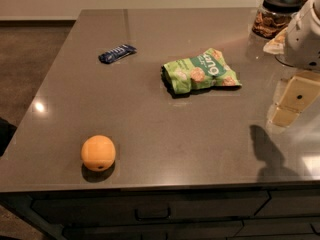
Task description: Move rxbar blueberry near orange
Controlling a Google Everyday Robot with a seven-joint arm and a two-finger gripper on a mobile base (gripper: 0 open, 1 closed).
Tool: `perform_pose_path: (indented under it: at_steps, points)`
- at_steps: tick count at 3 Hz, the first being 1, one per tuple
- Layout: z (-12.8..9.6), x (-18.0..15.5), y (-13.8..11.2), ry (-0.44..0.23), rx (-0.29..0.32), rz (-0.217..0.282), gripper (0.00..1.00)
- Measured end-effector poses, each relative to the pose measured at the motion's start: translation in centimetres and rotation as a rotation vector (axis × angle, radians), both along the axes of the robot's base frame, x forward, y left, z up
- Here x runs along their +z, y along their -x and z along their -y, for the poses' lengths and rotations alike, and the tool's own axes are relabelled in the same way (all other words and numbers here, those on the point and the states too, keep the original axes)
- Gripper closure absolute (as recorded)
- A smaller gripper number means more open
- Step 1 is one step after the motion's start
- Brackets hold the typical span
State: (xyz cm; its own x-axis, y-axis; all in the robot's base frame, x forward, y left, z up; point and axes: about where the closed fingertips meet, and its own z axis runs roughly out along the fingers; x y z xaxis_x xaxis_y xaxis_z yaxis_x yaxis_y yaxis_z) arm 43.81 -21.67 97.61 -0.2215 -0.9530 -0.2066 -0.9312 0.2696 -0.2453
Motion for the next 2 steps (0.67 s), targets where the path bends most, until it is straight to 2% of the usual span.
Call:
perform_pose_path:
  at_steps: [1,2]
  points:
    - [-0.1,-0.1,-0.3,-0.007,-0.005,0.002,0.00]
    - [-0.5,-0.4,-1.8,-0.037,-0.025,0.007,0.00]
